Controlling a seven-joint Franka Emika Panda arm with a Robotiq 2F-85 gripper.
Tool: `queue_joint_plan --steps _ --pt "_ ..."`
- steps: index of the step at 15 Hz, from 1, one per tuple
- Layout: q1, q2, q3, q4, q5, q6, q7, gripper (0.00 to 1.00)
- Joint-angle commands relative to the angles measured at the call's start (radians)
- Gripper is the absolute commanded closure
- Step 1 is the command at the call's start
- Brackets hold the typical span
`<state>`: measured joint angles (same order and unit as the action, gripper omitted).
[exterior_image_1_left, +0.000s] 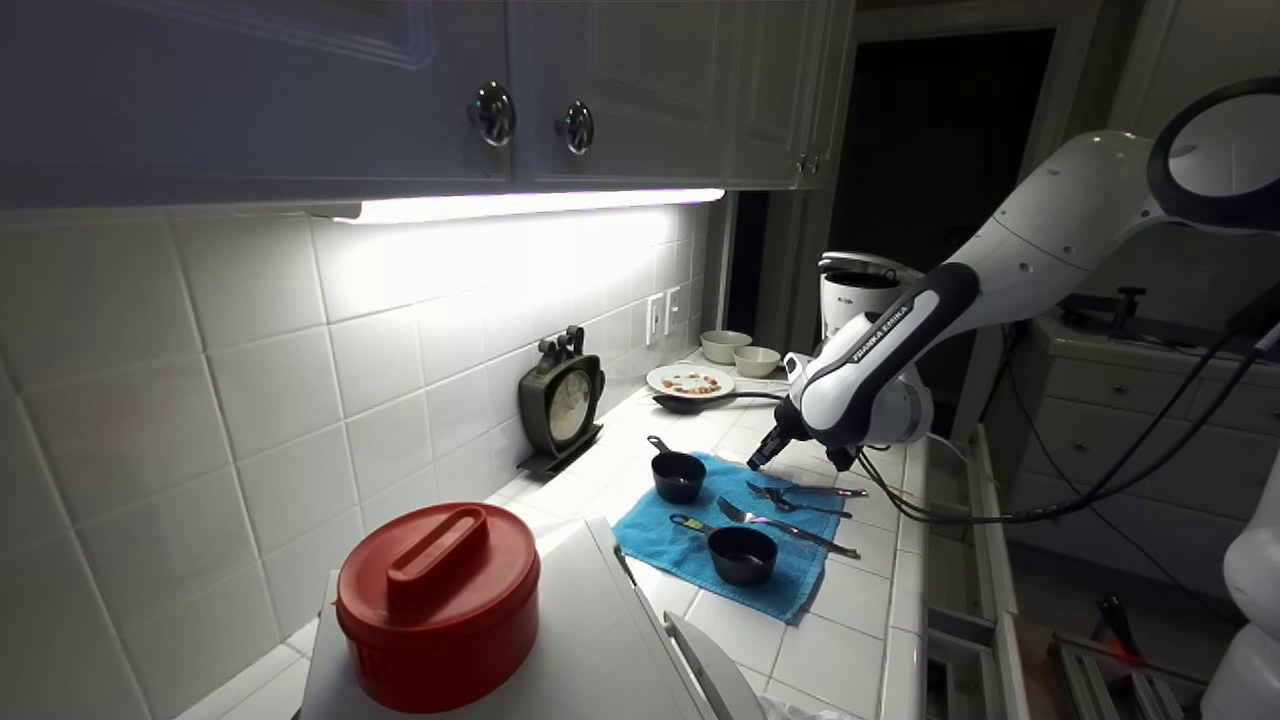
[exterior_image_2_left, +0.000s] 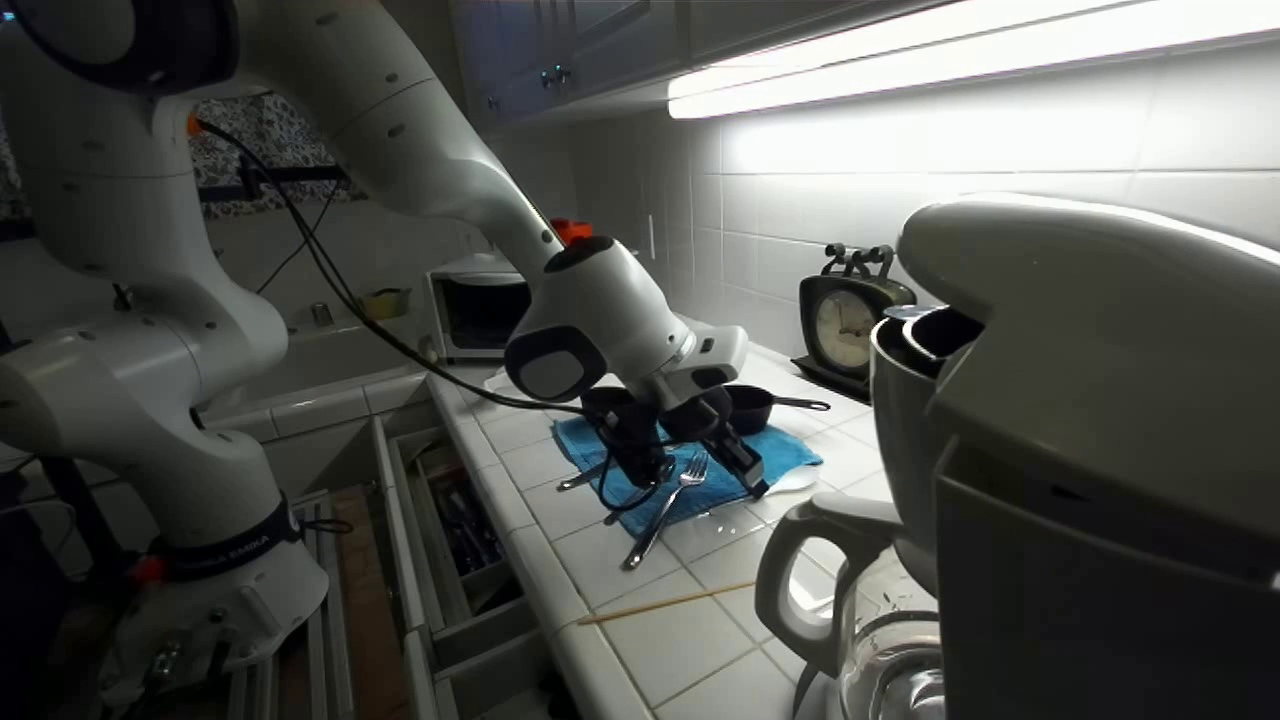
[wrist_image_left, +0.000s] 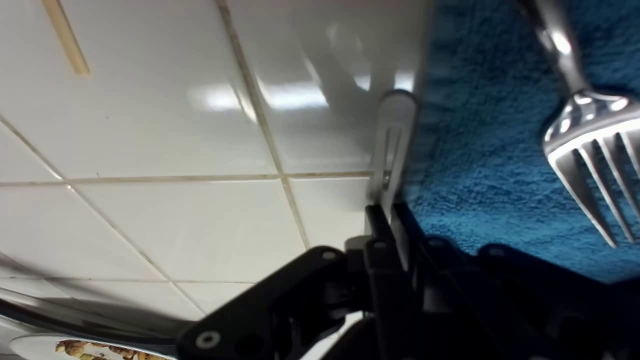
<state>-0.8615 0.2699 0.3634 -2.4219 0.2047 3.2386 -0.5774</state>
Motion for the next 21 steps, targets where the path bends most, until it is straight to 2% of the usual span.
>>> queue_joint_plan --steps 1,4,15,16,17,19,21 --pt "-0.015 0.024 0.021 0.013 -0.001 0.011 -0.004 0.93" --pt "-0.009 0.006 0.017 0.004 -0.003 0.003 -0.005 0.95" --pt "-0.053 -0.028 0.076 -0.013 -0.003 0.016 -0.011 0.96" --pt "-0.055 -0.025 0.073 -0.007 -0.003 0.019 -0.010 0.93" --pt "-0.049 -0.024 0.061 -0.004 -0.004 0.024 -0.009 0.70" --pt "-0.049 -0.011 0.058 0.009 -0.005 0.041 -0.007 0.66" --pt "-0.036 0.001 0.042 0.020 -0.005 0.063 -0.006 0.53"
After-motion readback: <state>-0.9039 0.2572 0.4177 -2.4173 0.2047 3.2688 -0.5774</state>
